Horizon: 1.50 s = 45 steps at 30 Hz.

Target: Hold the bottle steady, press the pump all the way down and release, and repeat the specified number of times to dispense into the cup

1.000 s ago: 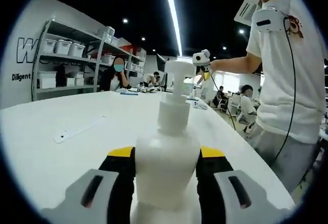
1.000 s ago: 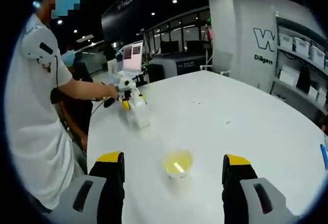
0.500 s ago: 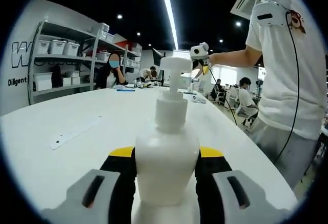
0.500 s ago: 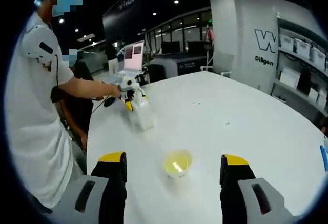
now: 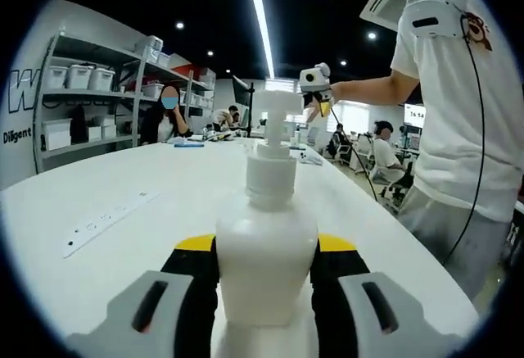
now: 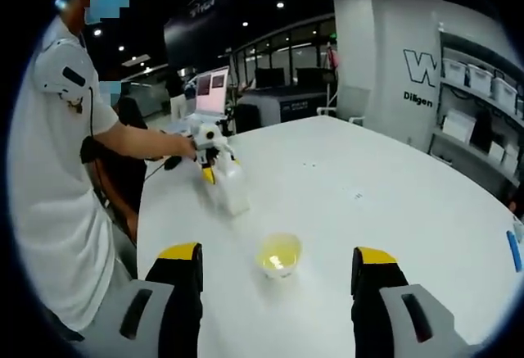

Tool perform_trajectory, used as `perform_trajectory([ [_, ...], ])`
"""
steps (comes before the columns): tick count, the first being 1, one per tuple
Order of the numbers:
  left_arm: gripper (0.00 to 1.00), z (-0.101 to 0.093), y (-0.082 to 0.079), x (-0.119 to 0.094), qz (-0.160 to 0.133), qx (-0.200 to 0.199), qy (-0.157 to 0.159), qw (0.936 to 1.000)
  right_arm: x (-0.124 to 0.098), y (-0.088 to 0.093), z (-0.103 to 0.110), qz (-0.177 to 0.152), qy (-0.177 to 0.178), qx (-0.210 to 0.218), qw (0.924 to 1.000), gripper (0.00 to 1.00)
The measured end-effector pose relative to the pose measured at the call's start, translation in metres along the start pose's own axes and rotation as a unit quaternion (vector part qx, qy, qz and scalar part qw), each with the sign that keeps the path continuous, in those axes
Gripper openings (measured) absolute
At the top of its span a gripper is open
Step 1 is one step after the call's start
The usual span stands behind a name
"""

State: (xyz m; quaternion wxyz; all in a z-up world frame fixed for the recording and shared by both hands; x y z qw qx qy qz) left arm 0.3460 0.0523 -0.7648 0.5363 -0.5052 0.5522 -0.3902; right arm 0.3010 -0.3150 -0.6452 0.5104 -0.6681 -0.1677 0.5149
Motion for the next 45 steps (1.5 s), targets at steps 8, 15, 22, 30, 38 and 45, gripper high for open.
perform_trajectory([
  [8,0.42,0.002,-0.002,0.016,0.003,0.003,0.009,1.0,-0.005,0.007,-0.002,0.002,0.003,0.004,1.0,0.71],
  [15,0.42,0.003,-0.003,0.03,0.007,0.006,0.02,0.9998,-0.01,0.013,-0.004,0.004,0.003,0.009,1.0,0.67],
  [22,0.42,0.003,-0.004,0.039,0.01,0.008,0.028,0.9995,-0.014,0.014,-0.007,0.001,0.009,0.007,0.9999,0.67],
  [30,0.42,0.002,-0.007,0.055,0.011,0.008,0.037,0.9992,-0.019,0.018,-0.009,0.002,0.012,0.01,0.9999,0.68],
  [38,0.42,0.001,-0.01,0.071,0.01,0.009,0.043,0.999,-0.021,0.02,-0.012,0.005,0.012,0.012,0.9998,0.66],
  [45,0.41,0.0,-0.013,0.088,0.012,0.012,0.049,0.9987,-0.016,0.018,-0.013,0.018,0.003,-0.013,0.9997,0.74],
])
Point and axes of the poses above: the point that each gripper's makers call its tool centre point, and the gripper's own axes: x roughly forward along the fingers, z roughly to its left, y roughly out of its underside, the point moved 6 cm from there along -x, roughly backward along the fingers, and after that the axes turned 1 degree about -x, right-handed, at the moved point
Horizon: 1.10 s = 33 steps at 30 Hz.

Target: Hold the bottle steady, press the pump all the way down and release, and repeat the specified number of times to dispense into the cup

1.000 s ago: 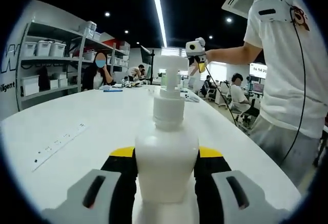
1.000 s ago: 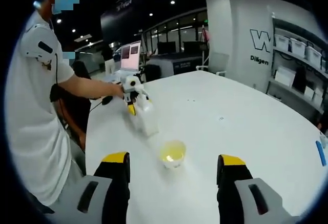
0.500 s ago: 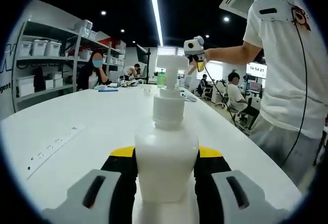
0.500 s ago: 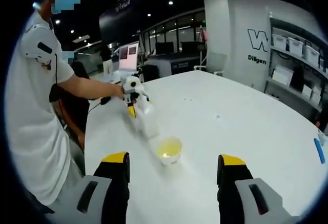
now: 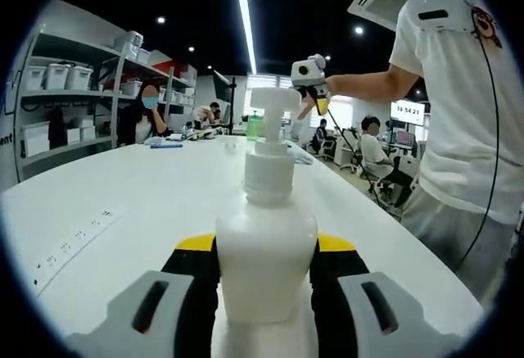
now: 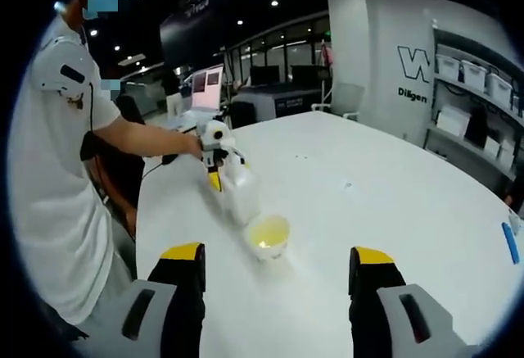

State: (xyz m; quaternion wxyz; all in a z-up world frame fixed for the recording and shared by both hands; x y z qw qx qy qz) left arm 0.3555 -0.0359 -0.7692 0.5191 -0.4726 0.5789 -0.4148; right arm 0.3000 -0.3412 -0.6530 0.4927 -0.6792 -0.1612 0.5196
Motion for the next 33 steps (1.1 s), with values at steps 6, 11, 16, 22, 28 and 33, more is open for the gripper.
perform_trajectory([
  [6,0.41,0.001,-0.002,0.012,0.001,0.003,0.006,1.0,0.012,-0.005,-0.003,0.019,-0.023,-0.01,0.9995,0.73],
  [11,0.41,0.001,-0.004,0.021,0.0,0.005,0.01,0.9999,0.024,-0.018,-0.003,0.02,-0.042,-0.031,0.9984,0.71],
  [16,0.41,0.0,-0.005,0.027,0.002,0.007,0.012,0.9999,0.037,-0.028,0.001,0.03,-0.065,-0.055,0.9959,0.7],
  [22,0.41,-0.001,-0.005,0.03,0.003,0.008,0.013,0.9999,0.043,-0.038,0.004,0.034,-0.076,-0.066,0.9944,0.68],
  [28,0.41,-0.002,-0.006,0.033,0.004,0.01,0.015,0.9998,0.049,-0.042,0.008,0.038,-0.087,-0.08,0.9923,0.68],
  [33,0.41,-0.004,-0.006,0.037,0.005,0.012,0.016,0.9998,0.058,-0.057,0.013,0.039,-0.101,-0.095,0.9895,0.66],
])
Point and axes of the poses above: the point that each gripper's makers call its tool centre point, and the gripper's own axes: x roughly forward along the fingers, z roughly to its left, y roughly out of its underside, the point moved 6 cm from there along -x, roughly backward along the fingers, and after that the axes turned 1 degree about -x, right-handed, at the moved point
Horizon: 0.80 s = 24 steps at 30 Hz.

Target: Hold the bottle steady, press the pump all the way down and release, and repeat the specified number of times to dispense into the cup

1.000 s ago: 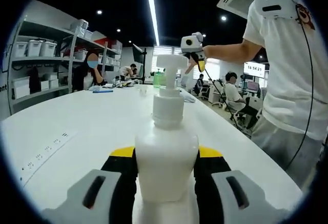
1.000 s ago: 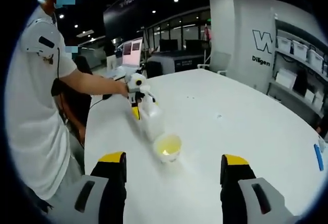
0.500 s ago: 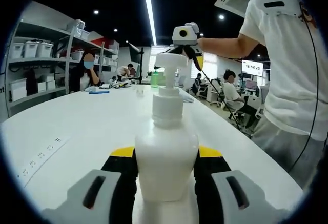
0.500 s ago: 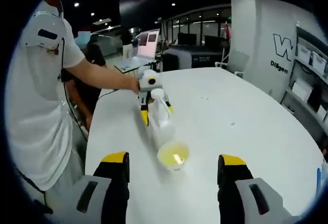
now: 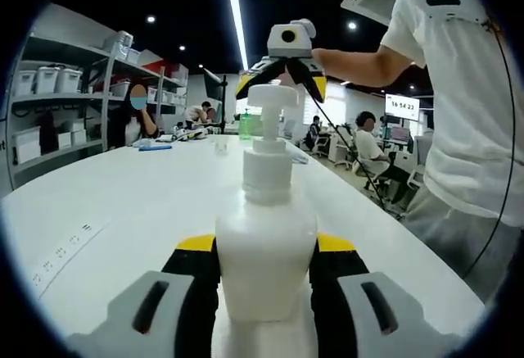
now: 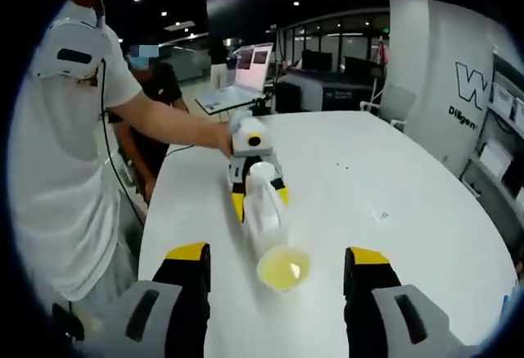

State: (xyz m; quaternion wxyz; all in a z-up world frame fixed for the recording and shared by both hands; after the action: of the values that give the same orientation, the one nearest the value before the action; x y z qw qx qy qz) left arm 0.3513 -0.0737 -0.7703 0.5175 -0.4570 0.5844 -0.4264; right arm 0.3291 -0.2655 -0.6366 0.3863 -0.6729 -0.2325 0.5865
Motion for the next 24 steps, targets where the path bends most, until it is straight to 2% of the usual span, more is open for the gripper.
perform_trajectory([
  [6,0.41,-0.001,-0.001,0.004,0.002,0.001,0.003,1.0,0.01,-0.019,0.0,-0.004,-0.011,-0.021,0.9997,0.63],
  [14,0.41,-0.001,-0.001,0.007,0.003,0.003,0.004,1.0,0.02,-0.033,0.001,-0.002,-0.021,-0.036,0.9991,0.62],
  [17,0.41,-0.001,-0.002,0.007,0.003,0.002,0.004,1.0,0.022,-0.035,0.001,0.0,-0.024,-0.037,0.999,0.52],
  [19,0.41,-0.001,-0.002,0.008,0.003,0.002,0.003,1.0,0.023,-0.041,0.0,-0.013,-0.023,-0.046,0.9986,0.5],
  [22,0.41,-0.001,-0.002,0.008,0.005,0.002,0.003,1.0,0.026,-0.043,0.003,-0.008,-0.033,-0.059,0.9977,0.33],
  [24,0.41,-0.001,-0.002,0.009,0.005,0.001,0.002,1.0,0.026,-0.044,0.004,-0.011,-0.035,-0.059,0.9976,0.31],
])
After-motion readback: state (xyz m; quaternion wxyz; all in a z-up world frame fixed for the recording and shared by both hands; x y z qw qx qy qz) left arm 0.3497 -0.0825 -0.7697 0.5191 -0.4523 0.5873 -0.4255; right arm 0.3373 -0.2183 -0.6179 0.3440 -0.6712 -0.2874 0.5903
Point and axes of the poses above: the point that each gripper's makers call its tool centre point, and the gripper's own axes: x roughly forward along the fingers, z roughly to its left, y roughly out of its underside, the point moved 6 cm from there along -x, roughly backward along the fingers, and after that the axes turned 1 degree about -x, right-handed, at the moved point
